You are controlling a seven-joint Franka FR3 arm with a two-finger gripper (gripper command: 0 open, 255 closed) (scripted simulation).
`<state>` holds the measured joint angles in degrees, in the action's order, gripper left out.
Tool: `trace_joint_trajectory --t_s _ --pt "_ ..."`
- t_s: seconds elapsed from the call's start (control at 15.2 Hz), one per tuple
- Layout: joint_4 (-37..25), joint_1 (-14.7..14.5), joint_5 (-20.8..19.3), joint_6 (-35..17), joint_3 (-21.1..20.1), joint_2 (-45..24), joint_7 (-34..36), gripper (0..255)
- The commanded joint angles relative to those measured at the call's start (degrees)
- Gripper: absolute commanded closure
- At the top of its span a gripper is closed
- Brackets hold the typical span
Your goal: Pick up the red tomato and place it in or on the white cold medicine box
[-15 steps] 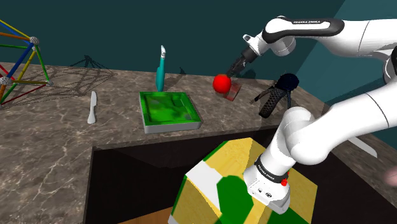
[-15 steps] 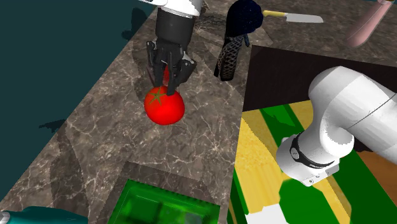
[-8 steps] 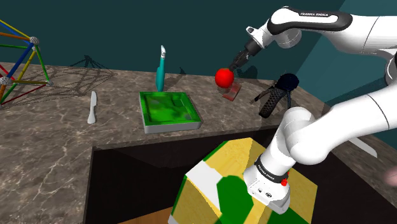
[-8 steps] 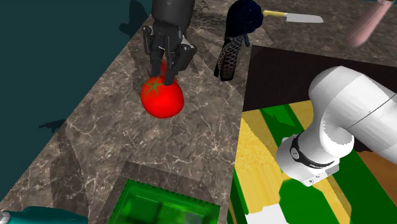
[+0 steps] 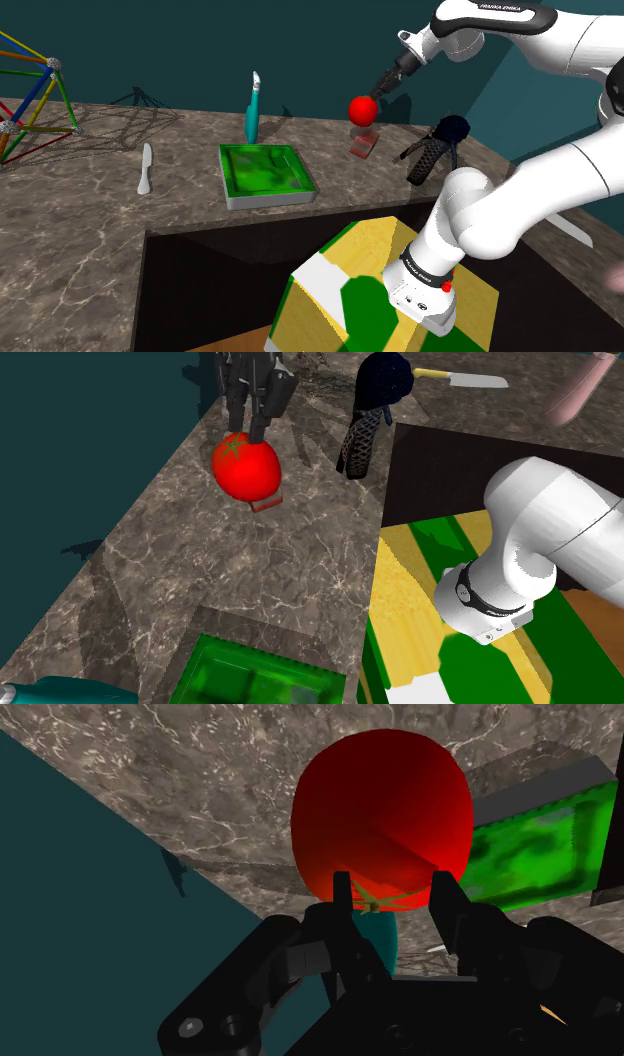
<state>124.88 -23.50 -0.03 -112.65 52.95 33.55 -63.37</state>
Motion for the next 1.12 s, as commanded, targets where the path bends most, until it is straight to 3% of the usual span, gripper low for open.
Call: trace_joint_trajectory --t_s 0.0,0.2,0.4,0.59,0.73,1.06 --pt "-3.8 -1.4 0.5 2.3 3.1 -1.6 -2.3 255" --pt "-10.7 -5.1 2.0 5.9 9.6 -5.0 -6.3 255" --pt "-18.2 -11.0 4.1 9.7 18.4 -8.8 -10.4 255" --pt "-26.7 -21.3 5.7 13.9 31.2 -11.5 -13.7 255" --pt "-32.1 -29.1 4.5 16.4 39.0 -10.4 -14.0 255" --pt "-27.9 -27.7 3.7 12.8 38.2 -9.5 -14.7 255"
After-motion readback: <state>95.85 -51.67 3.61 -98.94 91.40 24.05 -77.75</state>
